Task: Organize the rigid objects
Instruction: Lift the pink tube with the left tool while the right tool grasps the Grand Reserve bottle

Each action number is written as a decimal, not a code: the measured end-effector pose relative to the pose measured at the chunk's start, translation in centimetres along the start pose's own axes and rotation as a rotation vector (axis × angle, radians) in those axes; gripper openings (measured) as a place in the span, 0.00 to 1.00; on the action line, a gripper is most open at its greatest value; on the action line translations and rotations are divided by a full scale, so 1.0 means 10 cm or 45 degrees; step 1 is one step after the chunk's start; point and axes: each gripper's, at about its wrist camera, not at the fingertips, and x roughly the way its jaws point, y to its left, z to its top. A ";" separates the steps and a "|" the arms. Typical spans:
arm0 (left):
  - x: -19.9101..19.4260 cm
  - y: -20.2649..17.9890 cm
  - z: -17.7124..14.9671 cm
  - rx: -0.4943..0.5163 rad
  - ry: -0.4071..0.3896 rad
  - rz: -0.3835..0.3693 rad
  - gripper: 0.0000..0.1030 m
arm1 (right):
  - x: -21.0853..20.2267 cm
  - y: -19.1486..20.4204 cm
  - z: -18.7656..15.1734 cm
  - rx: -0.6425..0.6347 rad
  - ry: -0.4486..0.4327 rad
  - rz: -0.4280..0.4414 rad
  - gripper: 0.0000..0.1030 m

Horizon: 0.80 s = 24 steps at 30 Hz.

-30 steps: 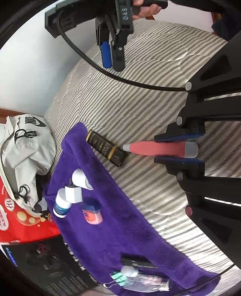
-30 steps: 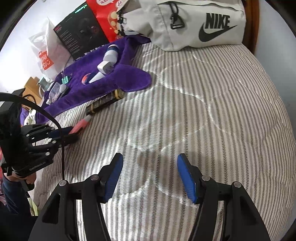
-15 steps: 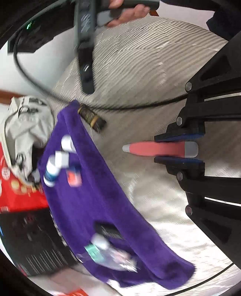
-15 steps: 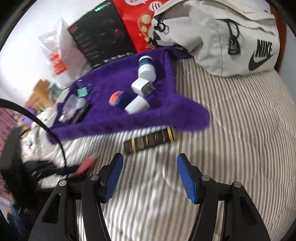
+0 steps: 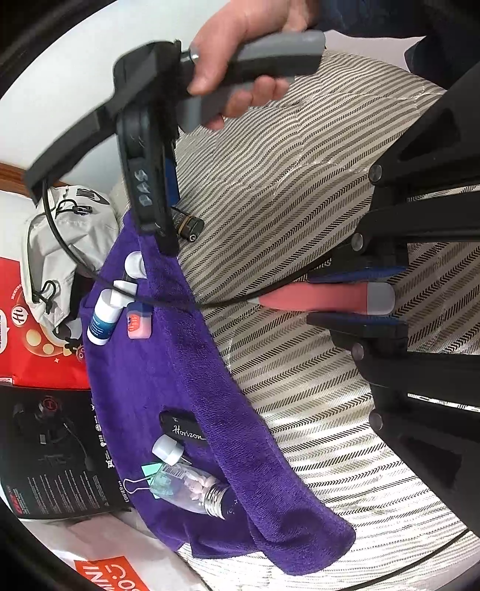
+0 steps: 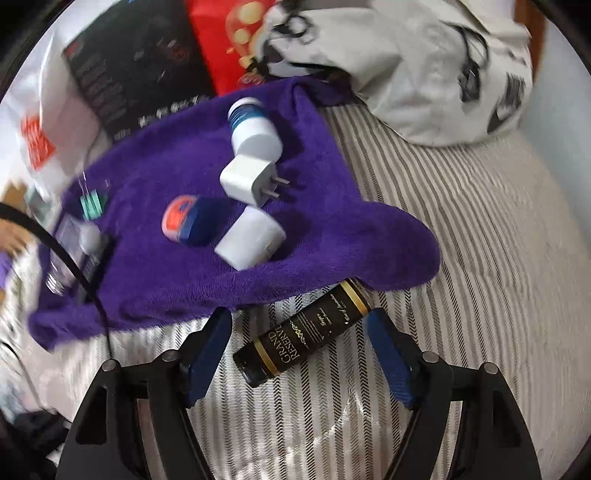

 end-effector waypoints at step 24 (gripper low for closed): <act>0.01 0.04 0.05 -0.031 0.009 0.026 0.15 | -0.14 -0.45 -0.30 -0.197 -0.057 0.057 0.48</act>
